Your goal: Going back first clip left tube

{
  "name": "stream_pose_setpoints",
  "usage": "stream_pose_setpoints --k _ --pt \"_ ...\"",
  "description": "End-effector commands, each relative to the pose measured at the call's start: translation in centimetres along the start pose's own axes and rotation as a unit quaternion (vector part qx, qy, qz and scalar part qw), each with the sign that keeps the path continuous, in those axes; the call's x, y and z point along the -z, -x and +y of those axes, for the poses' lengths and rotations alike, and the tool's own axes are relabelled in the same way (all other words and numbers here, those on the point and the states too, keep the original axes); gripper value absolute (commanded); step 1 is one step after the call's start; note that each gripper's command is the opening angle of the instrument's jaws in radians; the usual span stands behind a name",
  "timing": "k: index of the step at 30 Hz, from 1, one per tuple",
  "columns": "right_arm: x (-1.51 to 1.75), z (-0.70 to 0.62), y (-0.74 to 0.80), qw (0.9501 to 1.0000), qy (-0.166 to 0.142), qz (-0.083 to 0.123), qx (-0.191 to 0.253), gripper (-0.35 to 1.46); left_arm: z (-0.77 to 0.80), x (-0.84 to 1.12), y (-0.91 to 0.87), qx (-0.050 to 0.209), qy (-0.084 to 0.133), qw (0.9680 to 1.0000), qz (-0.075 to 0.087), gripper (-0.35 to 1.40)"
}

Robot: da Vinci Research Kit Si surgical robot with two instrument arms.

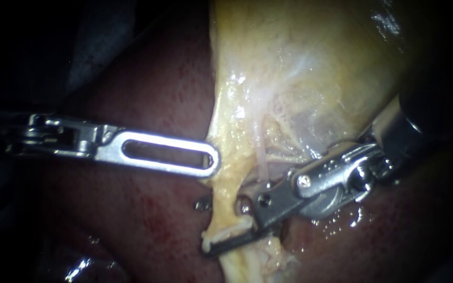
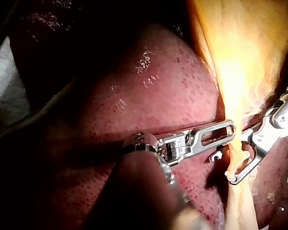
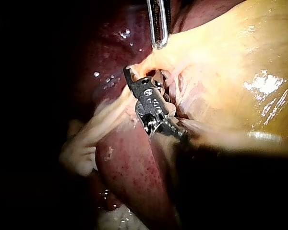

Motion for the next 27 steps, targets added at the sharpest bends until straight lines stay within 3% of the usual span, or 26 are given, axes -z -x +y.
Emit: stream_pose_setpoints --k 1,8,15,24,27 --pt "0.01 0.01 -0.02 1.0000 0.001 0.000 -0.001 0.41 -0.02 0.01 0.01 0.001 -0.001 1.0000 0.000 -0.35" --pt "-0.06 0.04 -0.08 1.0000 0.003 0.000 -0.003 0.41 -0.13 0.08 0.08 -0.004 -0.001 1.0000 -0.006 -0.35" --pt "-0.32 0.13 -0.19 1.0000 0.009 0.001 -0.005 0.42 -0.17 0.09 0.08 -0.006 -0.002 1.0000 -0.007 -0.35" --pt "-0.35 0.11 -0.14 0.9999 0.009 0.002 0.006 0.48 -0.18 0.09 0.07 -0.006 -0.001 0.9999 -0.008 -0.35" --pt "-0.30 0.09 -0.12 0.9995 0.007 0.006 -0.032 0.41 -0.18 0.09 0.07 -0.006 -0.002 0.9999 -0.008 -0.35"
